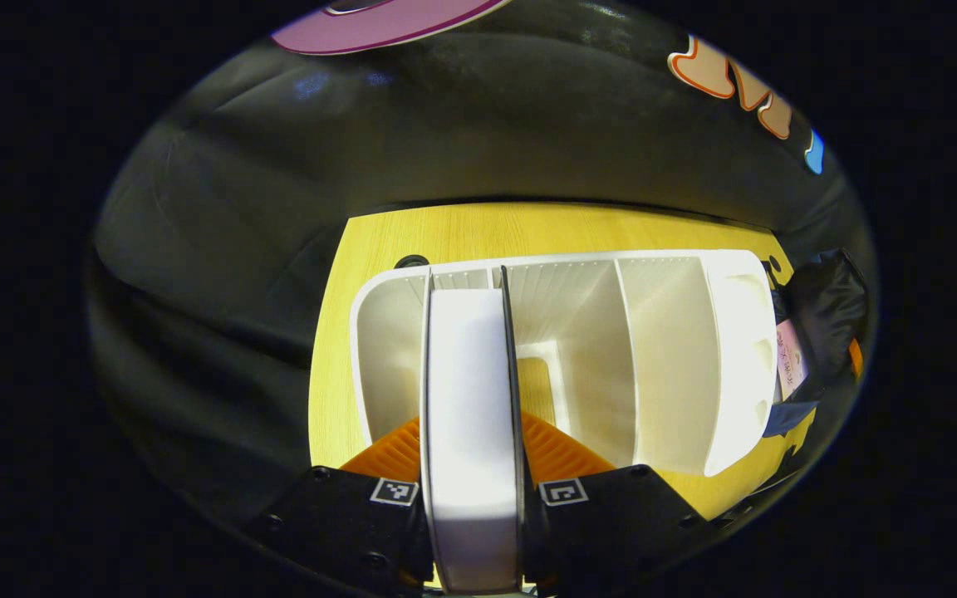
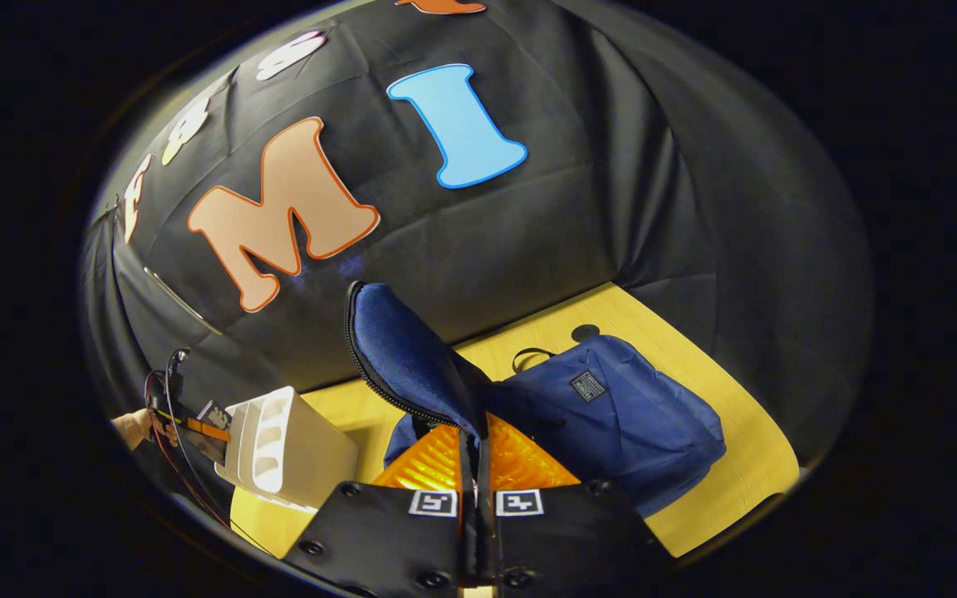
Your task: Open the schoolbag, grab two books from the bookshelf and put them into the schoolbag.
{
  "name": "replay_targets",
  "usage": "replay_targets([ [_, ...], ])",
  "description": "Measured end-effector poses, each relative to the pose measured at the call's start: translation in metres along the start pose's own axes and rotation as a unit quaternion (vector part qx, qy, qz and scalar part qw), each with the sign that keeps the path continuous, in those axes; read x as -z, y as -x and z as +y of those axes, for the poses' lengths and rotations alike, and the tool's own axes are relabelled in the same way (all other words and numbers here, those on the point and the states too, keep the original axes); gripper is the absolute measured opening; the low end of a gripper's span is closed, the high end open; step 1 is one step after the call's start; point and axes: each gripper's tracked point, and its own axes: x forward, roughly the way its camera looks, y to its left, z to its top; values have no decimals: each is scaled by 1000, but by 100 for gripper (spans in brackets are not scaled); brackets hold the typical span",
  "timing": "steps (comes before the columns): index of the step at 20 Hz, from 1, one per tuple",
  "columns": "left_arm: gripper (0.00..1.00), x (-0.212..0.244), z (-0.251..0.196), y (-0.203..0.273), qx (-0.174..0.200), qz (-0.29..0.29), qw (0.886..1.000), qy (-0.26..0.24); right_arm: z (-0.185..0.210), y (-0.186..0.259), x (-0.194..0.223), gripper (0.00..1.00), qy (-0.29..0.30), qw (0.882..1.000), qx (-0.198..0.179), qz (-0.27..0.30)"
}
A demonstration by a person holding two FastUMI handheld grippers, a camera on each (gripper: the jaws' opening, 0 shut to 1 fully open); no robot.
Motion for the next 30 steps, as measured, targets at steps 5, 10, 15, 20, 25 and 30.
replay_targets([
  [5, 38, -4, 11, 17, -16, -11, 1000, -17, 1, -1, 0, 4, -1, 1000, -1, 1],
  [10, 37, -8, 18, 45, -12, -27, 999, -12, 1, -1, 0, 4, 2, 1000, -2, 2],
  [15, 37, -21, 20, 84, -3, -58, 998, 3, 2, 0, 0, 4, 2, 1000, -5, 4],
  [20, 38, -31, 27, 125, 15, -84, 995, 44, 1, 2, -1, 5, -1, 1000, -7, 3],
  [25, 36, -40, 36, 163, 55, -114, 986, 112, 0, 2, -1, 5, -4, 1000, -9, 1],
  [30, 36, -38, 33, 185, 150, -146, 950, 233, -1, 1, -1, 5, -6, 1000, -9, 4],
])
